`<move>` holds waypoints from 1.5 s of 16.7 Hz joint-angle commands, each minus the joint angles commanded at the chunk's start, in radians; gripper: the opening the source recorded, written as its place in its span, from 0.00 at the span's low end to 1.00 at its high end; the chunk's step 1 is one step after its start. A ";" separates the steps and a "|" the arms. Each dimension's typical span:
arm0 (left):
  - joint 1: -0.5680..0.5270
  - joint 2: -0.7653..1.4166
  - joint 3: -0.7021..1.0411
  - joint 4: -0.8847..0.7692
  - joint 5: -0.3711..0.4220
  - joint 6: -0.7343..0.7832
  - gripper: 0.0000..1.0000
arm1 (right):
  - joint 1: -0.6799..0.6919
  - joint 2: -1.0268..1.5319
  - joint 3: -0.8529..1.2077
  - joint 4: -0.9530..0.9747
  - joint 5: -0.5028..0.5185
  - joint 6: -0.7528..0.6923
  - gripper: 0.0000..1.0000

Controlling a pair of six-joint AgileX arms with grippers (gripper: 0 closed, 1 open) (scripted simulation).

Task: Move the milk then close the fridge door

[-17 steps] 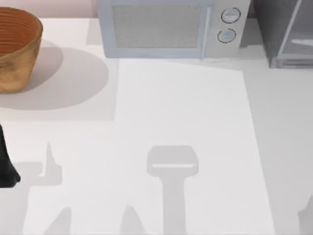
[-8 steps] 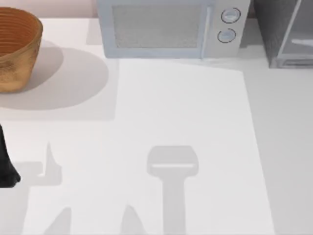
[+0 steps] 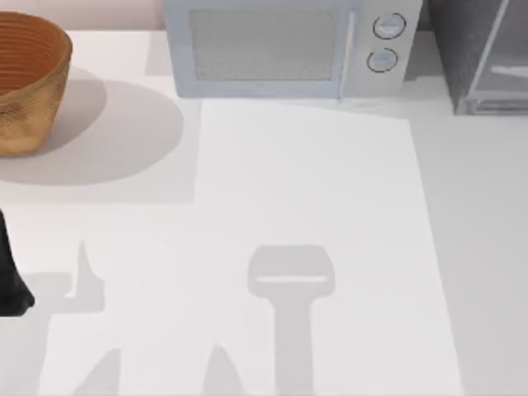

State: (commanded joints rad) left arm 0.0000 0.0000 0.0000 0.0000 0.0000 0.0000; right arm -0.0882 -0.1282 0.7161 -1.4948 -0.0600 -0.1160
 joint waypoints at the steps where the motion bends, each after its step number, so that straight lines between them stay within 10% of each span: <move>1: 0.000 0.000 0.000 0.000 0.000 0.000 1.00 | -0.052 0.053 0.025 -0.012 -0.031 -0.053 1.00; 17: 0.000 0.000 0.000 0.000 0.000 0.000 1.00 | -1.456 1.654 0.533 -0.032 -0.745 -1.625 1.00; 25: 0.000 0.000 0.000 0.000 0.000 0.000 1.00 | -1.722 1.939 0.609 0.036 -0.888 -1.905 1.00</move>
State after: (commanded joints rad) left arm 0.0000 0.0000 0.0000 0.0000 0.0000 0.0000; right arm -1.8106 1.8109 1.3256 -1.4593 -0.9482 -2.0214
